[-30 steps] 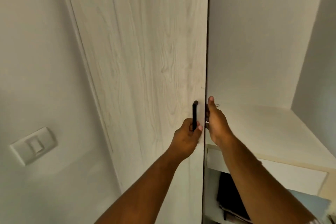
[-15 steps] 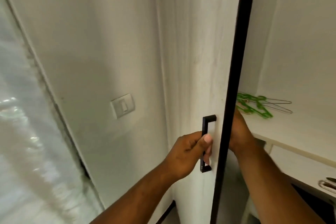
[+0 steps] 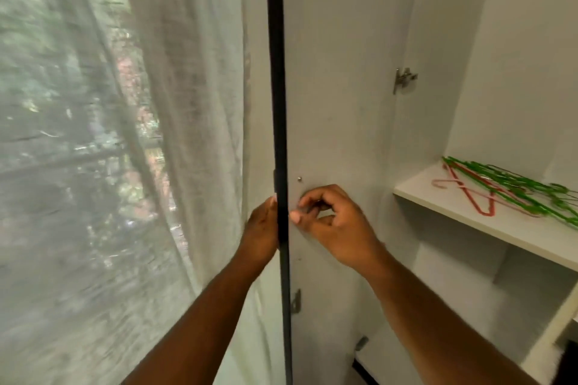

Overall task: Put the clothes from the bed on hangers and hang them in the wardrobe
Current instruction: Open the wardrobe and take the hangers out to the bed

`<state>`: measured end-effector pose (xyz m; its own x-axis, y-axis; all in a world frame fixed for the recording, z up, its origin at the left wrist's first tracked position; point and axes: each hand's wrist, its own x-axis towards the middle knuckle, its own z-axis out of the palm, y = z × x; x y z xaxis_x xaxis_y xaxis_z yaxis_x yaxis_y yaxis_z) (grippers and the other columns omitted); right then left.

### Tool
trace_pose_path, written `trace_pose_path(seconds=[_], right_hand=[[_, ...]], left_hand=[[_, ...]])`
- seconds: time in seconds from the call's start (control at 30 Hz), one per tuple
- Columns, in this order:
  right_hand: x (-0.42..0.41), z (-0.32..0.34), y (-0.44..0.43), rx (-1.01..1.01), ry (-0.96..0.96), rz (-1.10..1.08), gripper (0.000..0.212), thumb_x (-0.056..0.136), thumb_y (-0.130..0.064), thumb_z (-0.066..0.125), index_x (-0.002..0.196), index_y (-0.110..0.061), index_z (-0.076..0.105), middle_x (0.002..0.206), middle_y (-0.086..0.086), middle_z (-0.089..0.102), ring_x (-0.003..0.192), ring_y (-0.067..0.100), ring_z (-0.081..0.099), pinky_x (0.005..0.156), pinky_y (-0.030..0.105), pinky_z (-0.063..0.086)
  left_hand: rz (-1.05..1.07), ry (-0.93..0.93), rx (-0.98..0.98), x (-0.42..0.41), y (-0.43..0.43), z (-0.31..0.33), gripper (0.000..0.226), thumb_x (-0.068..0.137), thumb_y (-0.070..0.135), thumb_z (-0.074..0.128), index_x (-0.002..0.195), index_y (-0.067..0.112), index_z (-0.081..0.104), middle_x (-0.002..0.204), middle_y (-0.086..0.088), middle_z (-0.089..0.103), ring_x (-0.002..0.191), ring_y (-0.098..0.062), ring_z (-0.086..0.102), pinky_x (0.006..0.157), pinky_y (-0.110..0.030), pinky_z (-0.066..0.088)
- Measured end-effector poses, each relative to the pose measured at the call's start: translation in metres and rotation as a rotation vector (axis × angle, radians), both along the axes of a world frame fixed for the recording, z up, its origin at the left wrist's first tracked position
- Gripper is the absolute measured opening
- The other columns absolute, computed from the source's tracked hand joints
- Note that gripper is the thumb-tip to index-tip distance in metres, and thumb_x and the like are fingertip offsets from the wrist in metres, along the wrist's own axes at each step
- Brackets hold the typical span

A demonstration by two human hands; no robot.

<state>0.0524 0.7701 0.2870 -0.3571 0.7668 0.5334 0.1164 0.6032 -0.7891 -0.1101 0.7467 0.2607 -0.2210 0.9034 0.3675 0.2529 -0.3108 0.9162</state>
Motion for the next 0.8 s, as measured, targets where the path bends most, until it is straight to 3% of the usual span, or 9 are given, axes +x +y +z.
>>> trace_pose_path(seconds=[0.13,0.27,0.4,0.57,0.7,0.8], right_hand=[[-0.062,-0.009,0.008,-0.016,-0.131,0.0,0.023,0.08,-0.032,0.085,0.097,-0.024,0.072,0.107,-0.007,0.061,0.09,0.006,0.064,0.084,0.015,0.052],[-0.094,-0.012,0.016,0.018,-0.199,-0.073,0.022,0.082,-0.035,0.083,0.097,-0.027,0.07,0.11,-0.009,0.054,0.09,0.004,0.061,0.081,0.006,0.047],[-0.112,-0.016,0.027,0.025,-0.176,-0.148,0.016,0.084,-0.029,0.081,0.091,-0.023,0.069,0.106,-0.007,0.052,0.085,0.005,0.061,0.08,0.01,0.049],[-0.125,-0.022,0.033,0.039,-0.149,-0.184,0.014,0.086,-0.027,0.08,0.092,-0.022,0.067,0.108,-0.006,0.052,0.086,0.006,0.062,0.081,0.012,0.052],[-0.126,-0.03,0.035,0.04,-0.152,-0.159,0.013,0.087,-0.026,0.078,0.094,-0.022,0.067,0.111,-0.007,0.052,0.09,0.007,0.061,0.084,0.016,0.054],[-0.124,-0.038,0.035,0.064,-0.135,-0.105,0.013,0.088,-0.023,0.078,0.097,-0.018,0.07,0.111,-0.006,0.054,0.095,0.008,0.061,0.083,0.017,0.054]], left_hand=[[0.057,-0.06,-0.129,-0.058,0.019,0.012,0.038,0.106,0.042,0.037,0.104,0.023,0.071,0.093,0.004,0.075,0.097,-0.019,0.07,0.082,-0.026,0.052],[0.026,-0.059,-0.14,-0.076,0.025,0.021,0.038,0.11,0.024,0.034,0.102,0.007,0.067,0.076,0.009,0.069,0.066,0.007,0.065,0.061,-0.008,0.048],[0.027,-0.157,-0.145,-0.086,0.035,0.016,0.038,0.11,0.022,0.034,0.103,0.004,0.066,0.063,0.009,0.069,0.055,0.003,0.063,0.053,-0.01,0.047],[0.047,-0.231,-0.158,-0.091,0.03,0.008,0.039,0.11,0.027,0.034,0.096,0.015,0.069,0.077,0.007,0.074,0.076,-0.008,0.068,0.066,-0.016,0.053],[-0.028,-0.185,-0.083,-0.096,0.02,0.0,0.045,0.108,0.049,0.034,0.129,0.024,0.066,0.12,0.002,0.072,0.117,-0.014,0.065,0.104,-0.036,0.049],[-0.003,-0.125,-0.02,-0.095,0.011,-0.001,0.042,0.108,0.044,0.034,0.134,0.025,0.062,0.123,0.002,0.071,0.119,-0.013,0.064,0.107,-0.041,0.048]])
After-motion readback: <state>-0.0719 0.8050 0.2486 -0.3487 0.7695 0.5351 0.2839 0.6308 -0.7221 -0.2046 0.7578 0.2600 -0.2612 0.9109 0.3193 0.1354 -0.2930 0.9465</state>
